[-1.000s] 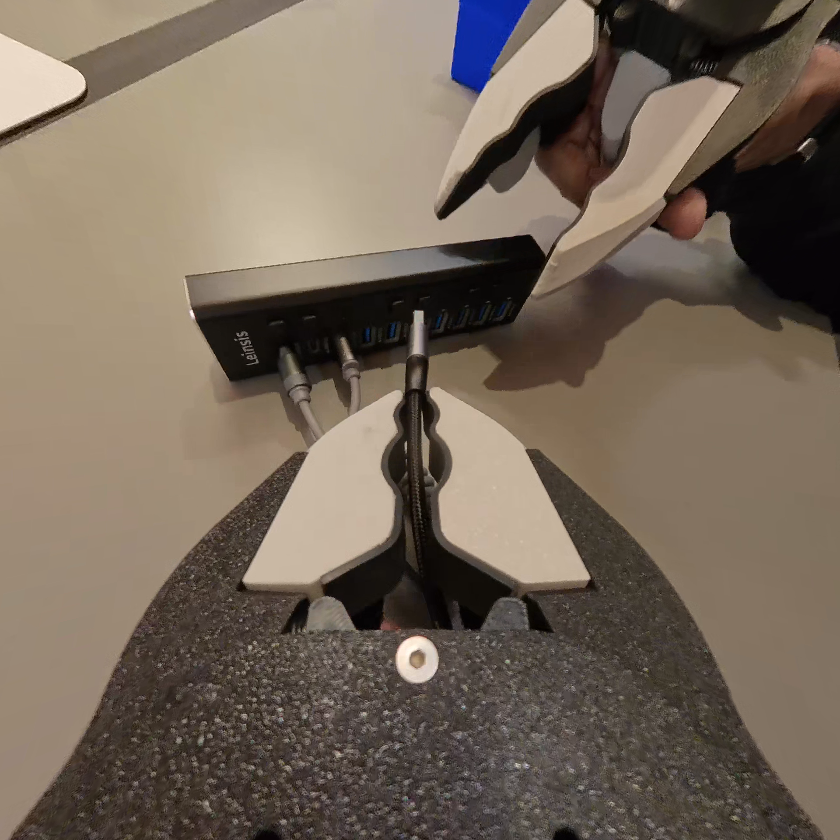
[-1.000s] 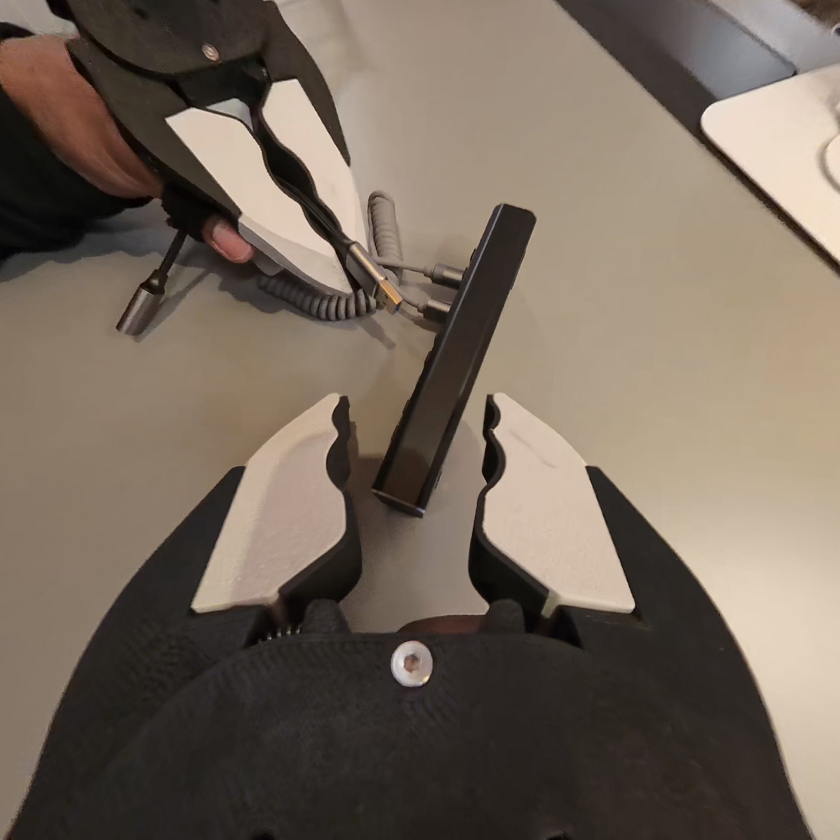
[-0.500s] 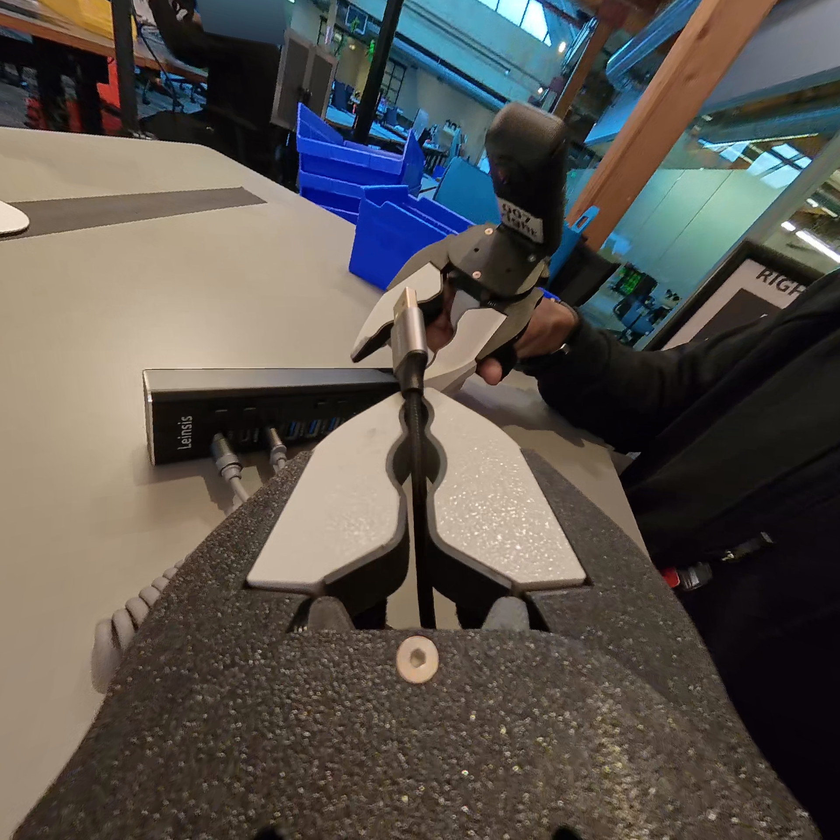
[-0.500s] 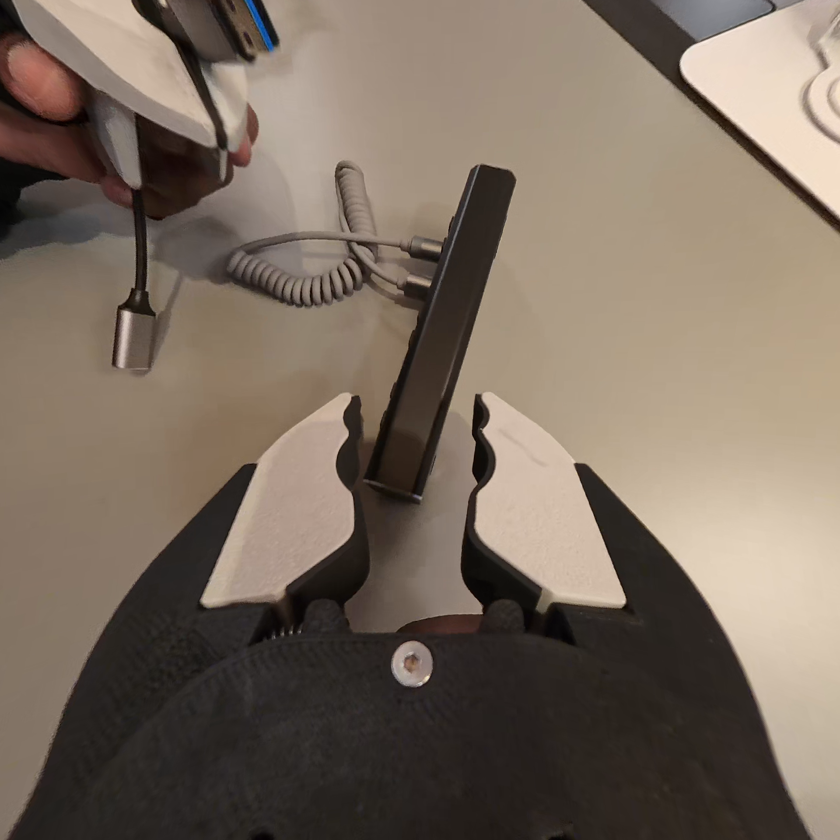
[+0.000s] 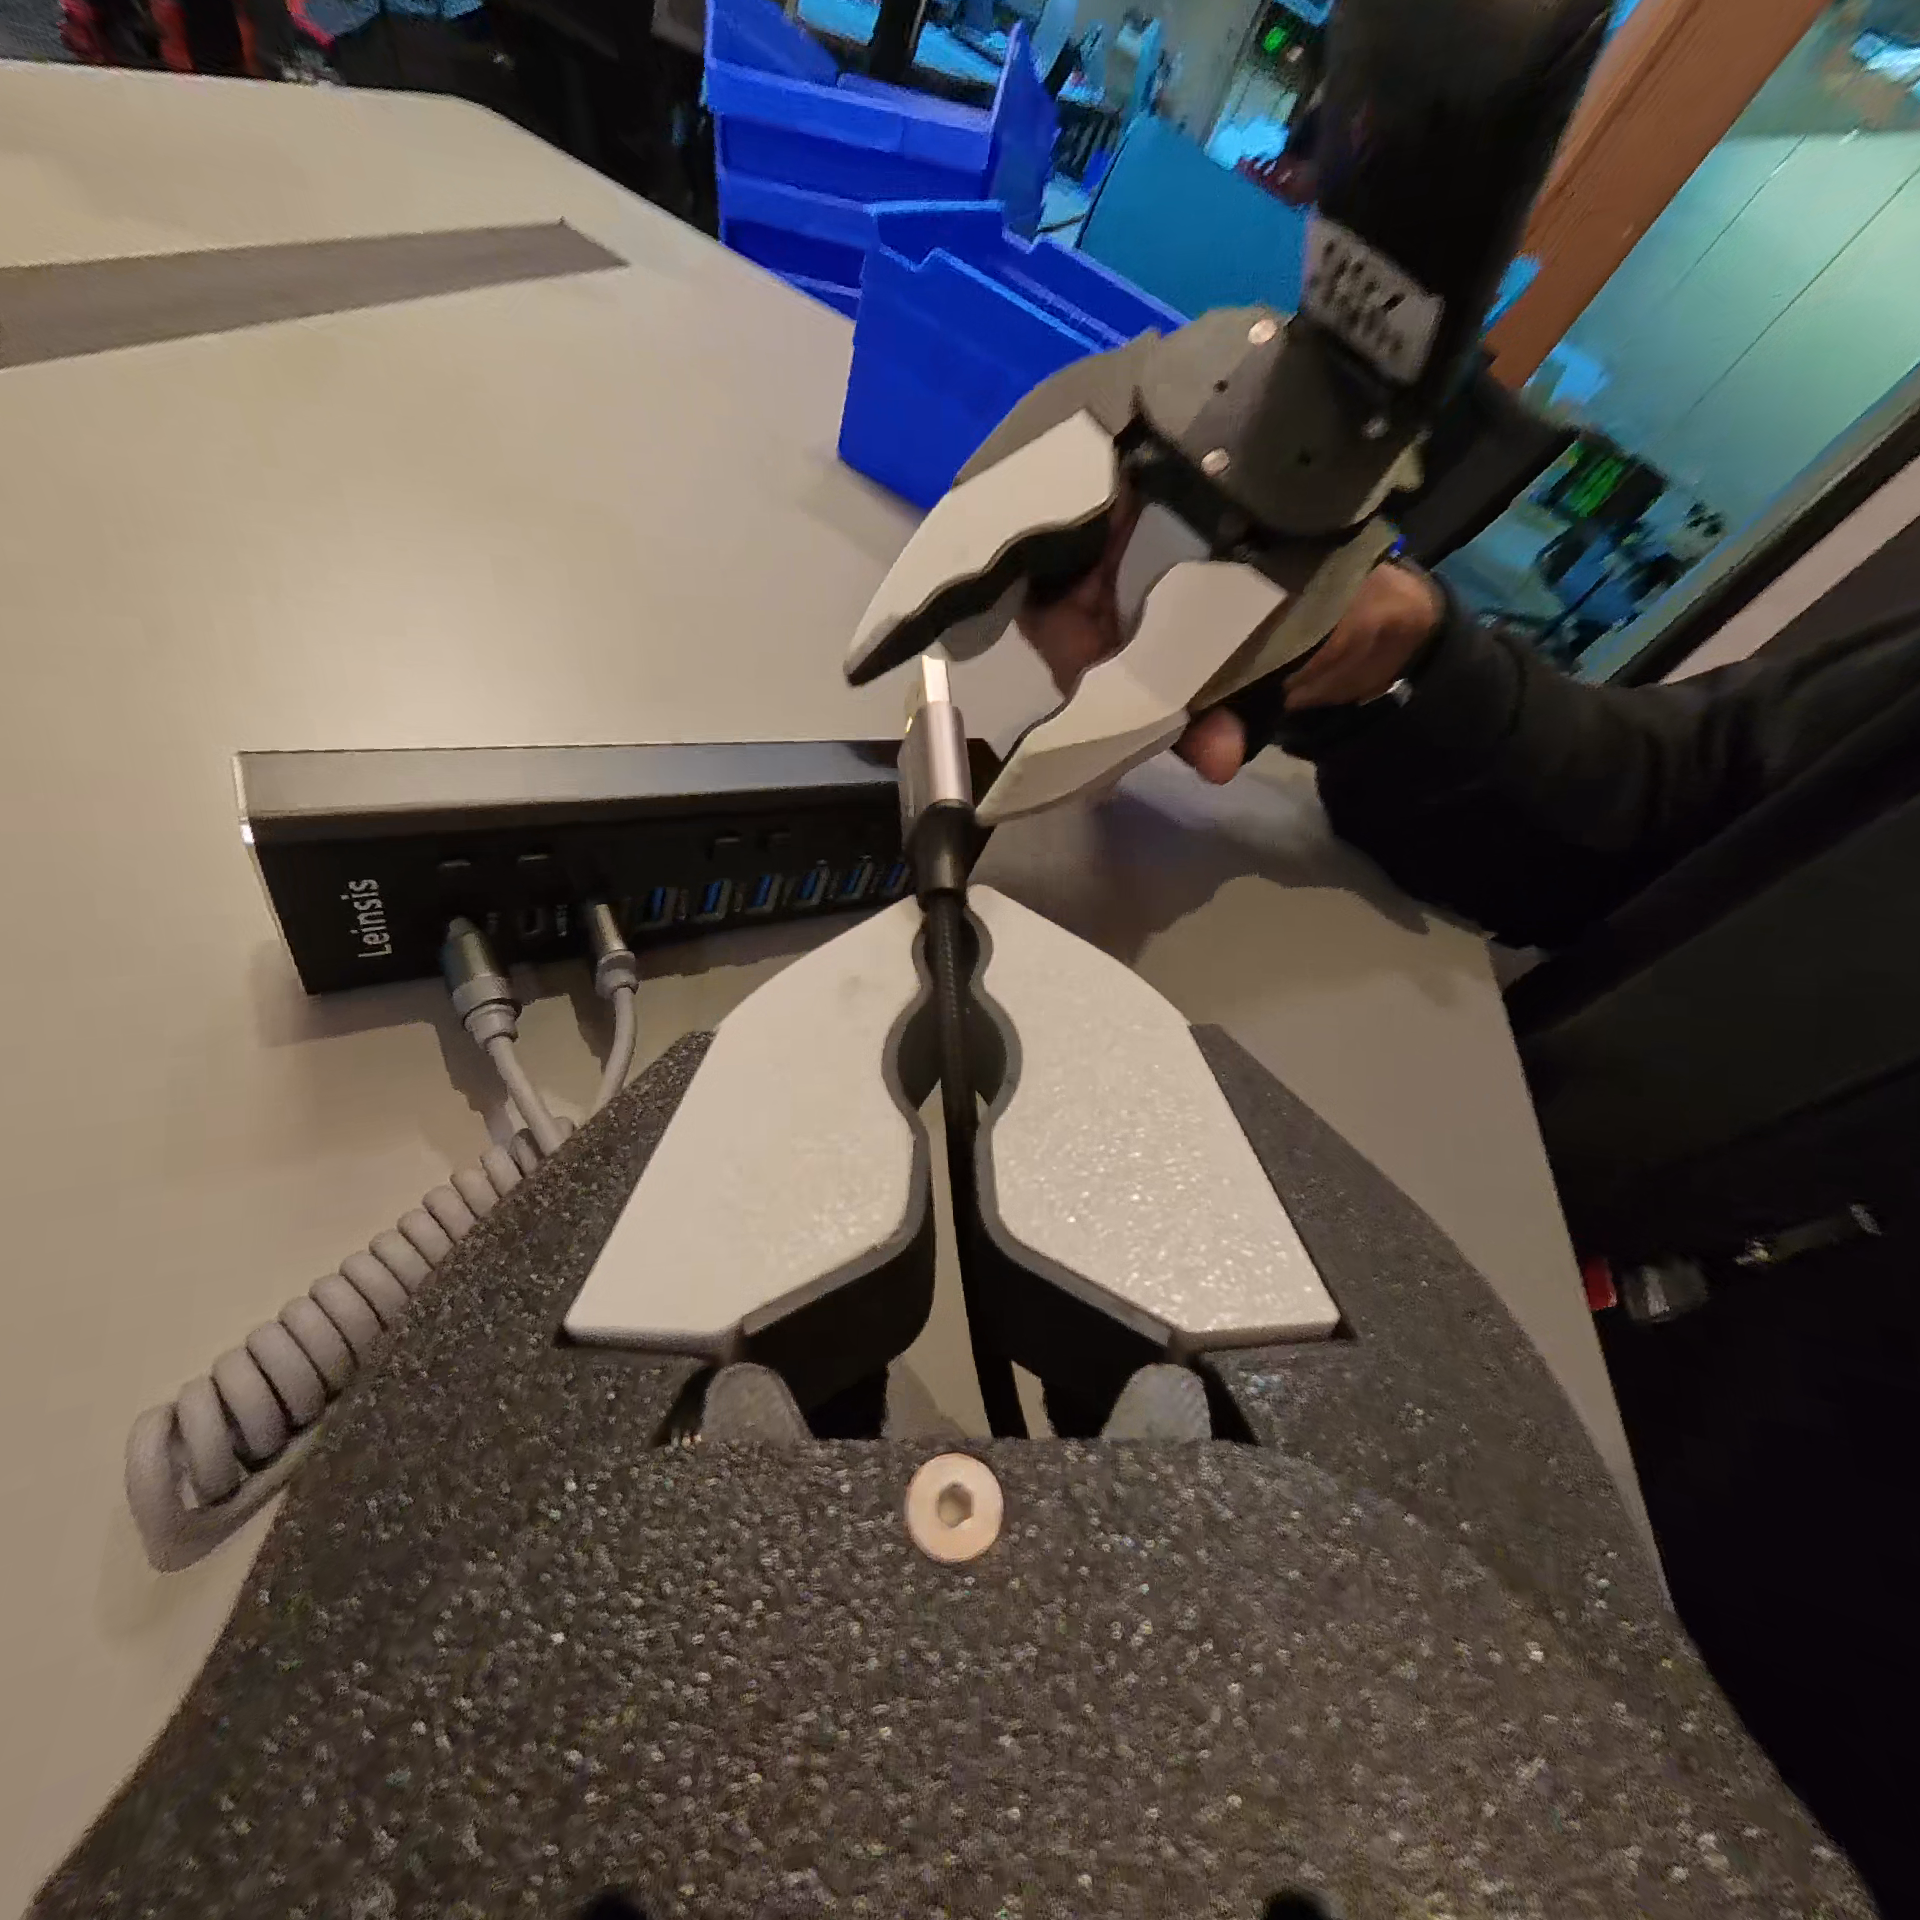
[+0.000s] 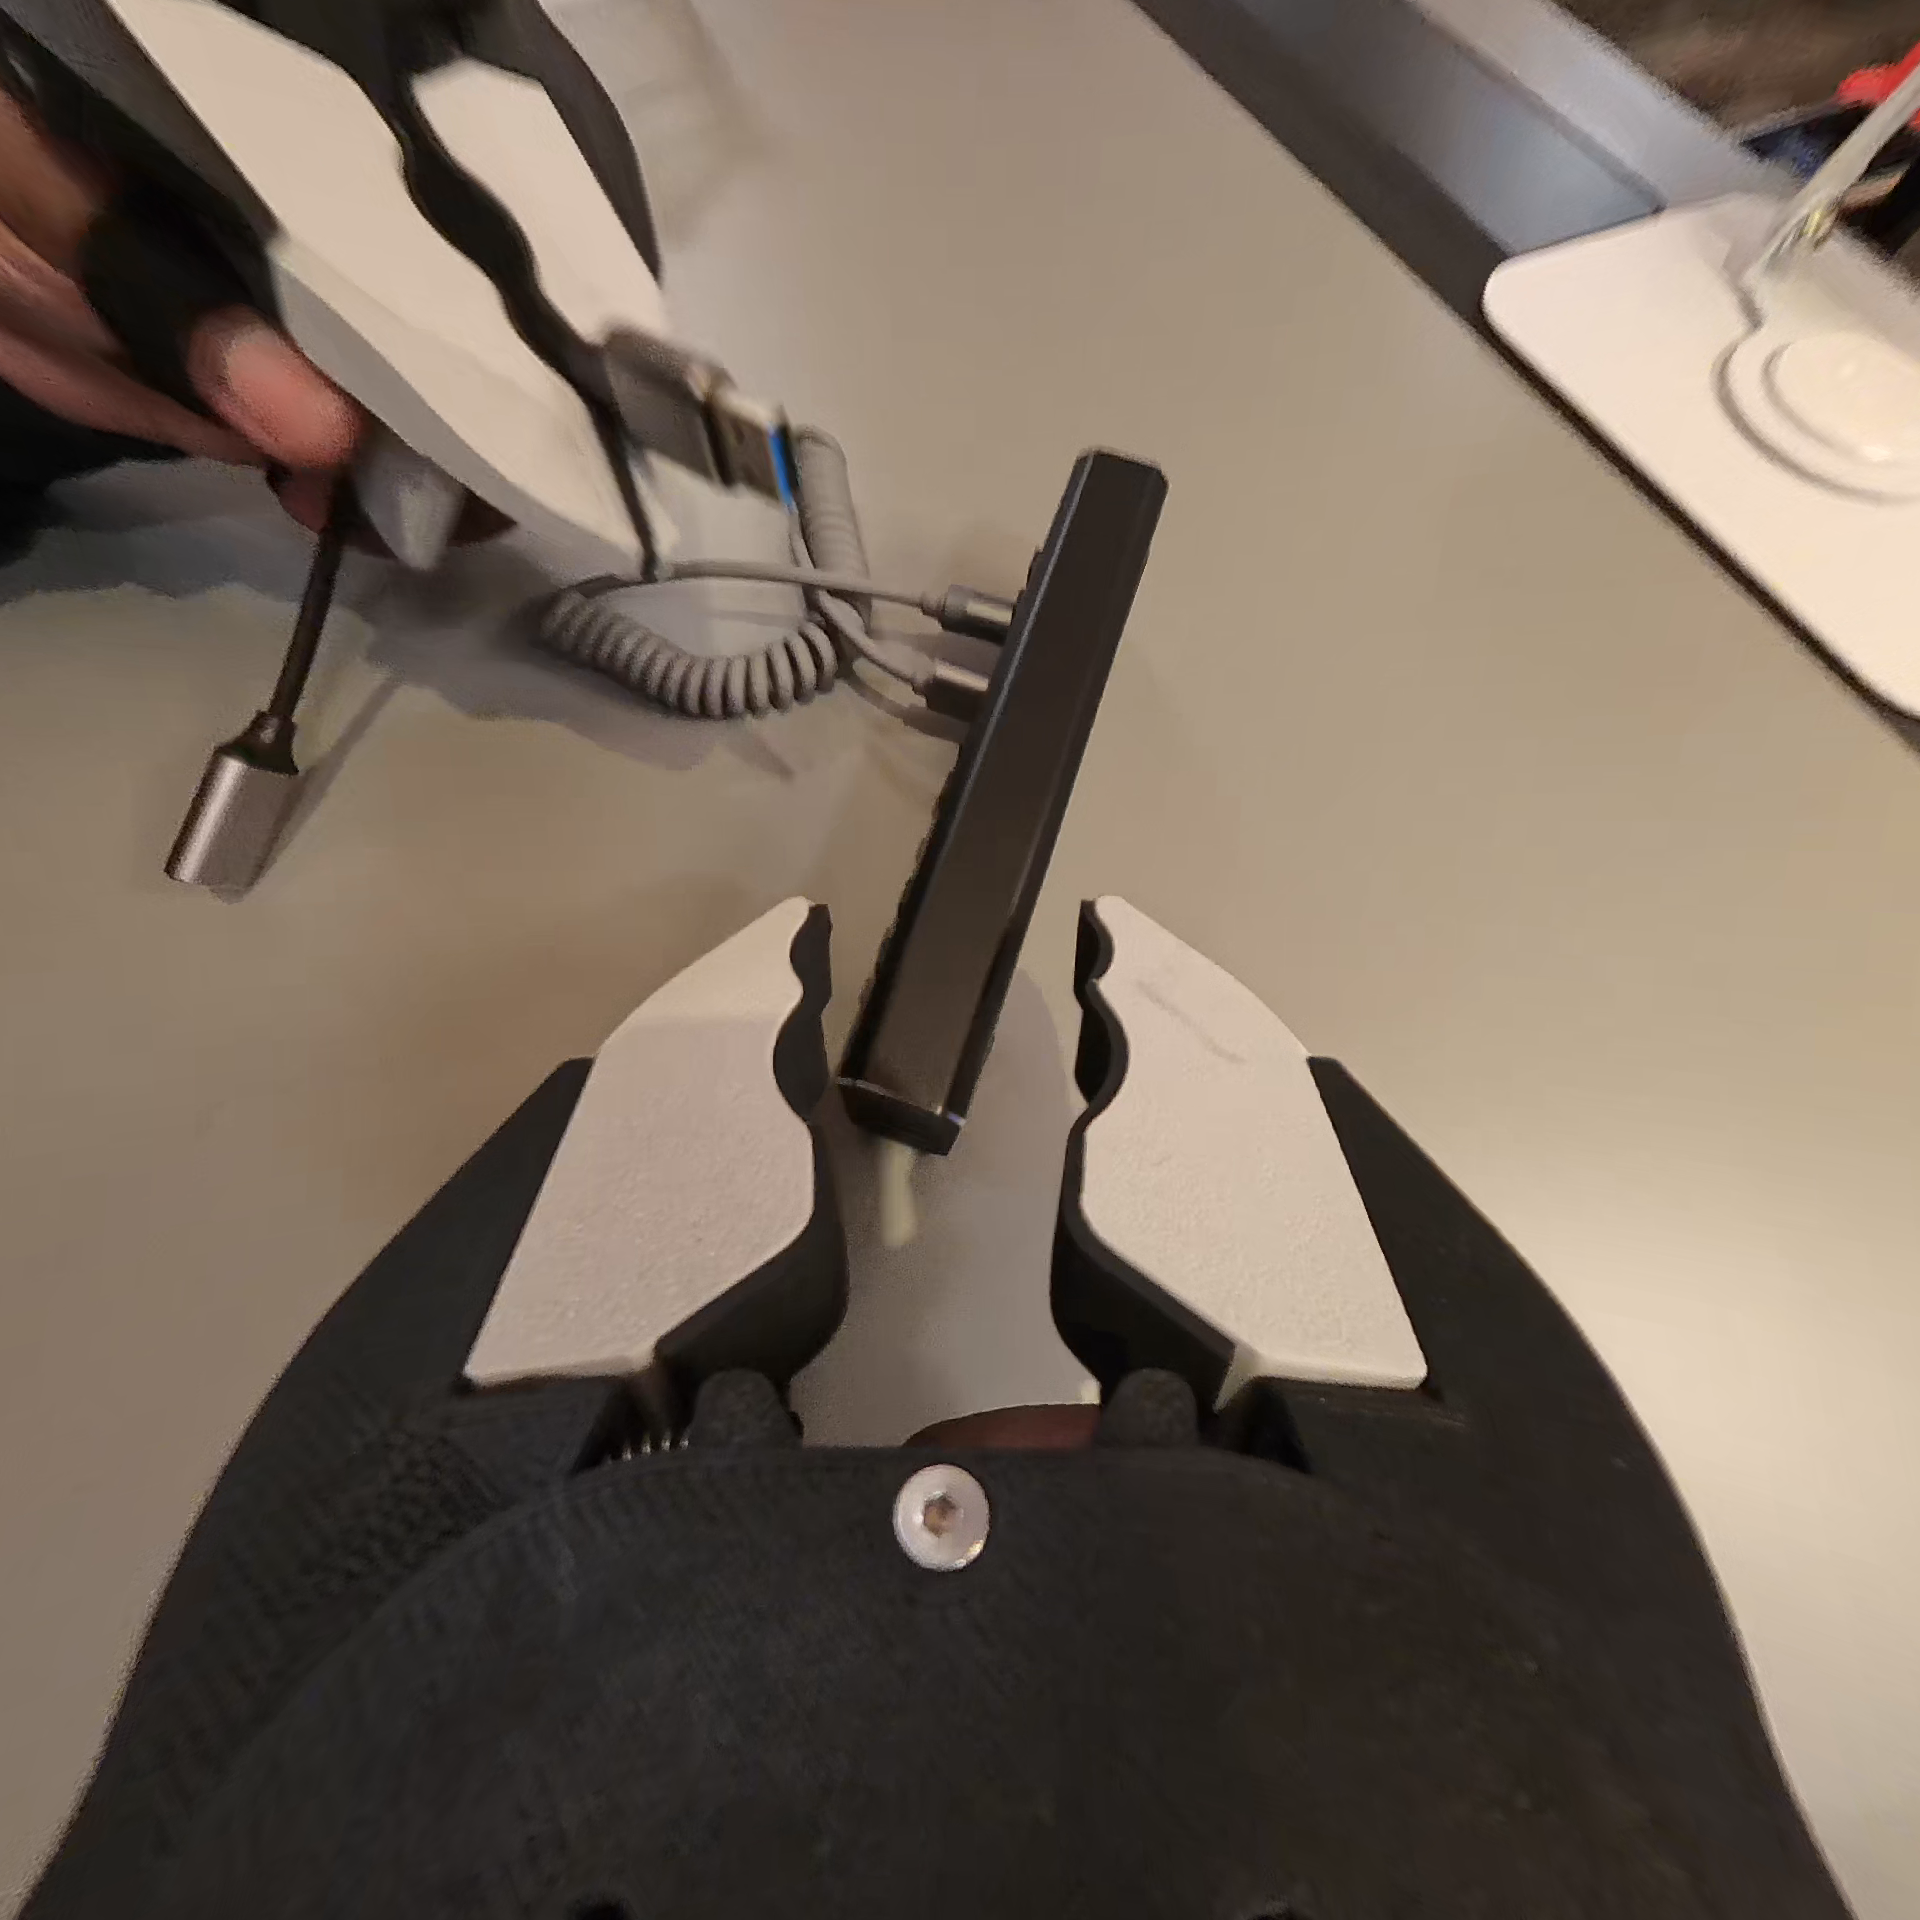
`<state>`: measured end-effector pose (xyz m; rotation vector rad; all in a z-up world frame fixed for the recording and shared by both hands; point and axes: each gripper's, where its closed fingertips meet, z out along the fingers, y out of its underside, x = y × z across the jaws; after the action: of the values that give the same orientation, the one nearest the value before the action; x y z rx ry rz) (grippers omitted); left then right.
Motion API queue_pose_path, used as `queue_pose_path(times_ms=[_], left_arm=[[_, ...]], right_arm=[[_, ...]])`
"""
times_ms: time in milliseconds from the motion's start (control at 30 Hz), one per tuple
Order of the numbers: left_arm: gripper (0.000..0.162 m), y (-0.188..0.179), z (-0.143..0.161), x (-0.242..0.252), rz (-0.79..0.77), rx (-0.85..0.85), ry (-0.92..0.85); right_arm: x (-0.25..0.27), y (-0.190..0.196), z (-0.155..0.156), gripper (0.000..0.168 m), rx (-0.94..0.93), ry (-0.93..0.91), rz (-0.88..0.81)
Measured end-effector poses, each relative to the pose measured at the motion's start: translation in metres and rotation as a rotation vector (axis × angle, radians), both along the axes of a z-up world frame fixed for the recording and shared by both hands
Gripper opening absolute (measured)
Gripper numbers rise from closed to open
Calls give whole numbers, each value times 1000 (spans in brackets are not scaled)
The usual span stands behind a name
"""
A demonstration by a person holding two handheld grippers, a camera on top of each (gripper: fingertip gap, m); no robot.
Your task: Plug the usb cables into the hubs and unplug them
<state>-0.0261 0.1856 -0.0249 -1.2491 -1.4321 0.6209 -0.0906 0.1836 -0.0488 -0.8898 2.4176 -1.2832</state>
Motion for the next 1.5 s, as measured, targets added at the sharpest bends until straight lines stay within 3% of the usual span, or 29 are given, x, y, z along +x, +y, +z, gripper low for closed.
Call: queue_pose_path(times_ms=[300, 433, 633, 833, 1033, 1300, 1500], left_arm=[[0, 30, -7, -14, -46, 9, -61], [0, 43, -7, -17, -104, 47, -47], [0, 53, -4, -19, -159, 51, -13], [0, 53, -2, -20, -168, 75, 17], [13, 40, -2, -21, -116, 71, 41], [15, 39, -6, -18, -111, -222, -15], [15, 45, -10, -15, -161, -245, -31]], right_arm=[[26, 17, 38, 47, -134, -186, 189], [37, 26, 36, 41, -159, -146, 271], [42, 32, 33, 13, -173, -122, 319], [42, 35, 35, 10, -159, -159, 343], [40, 34, 30, 6, -122, -158, 327], [42, 40, 27, 6, -59, -193, 353], [44, 43, 18, 6, -13, -183, 372]])
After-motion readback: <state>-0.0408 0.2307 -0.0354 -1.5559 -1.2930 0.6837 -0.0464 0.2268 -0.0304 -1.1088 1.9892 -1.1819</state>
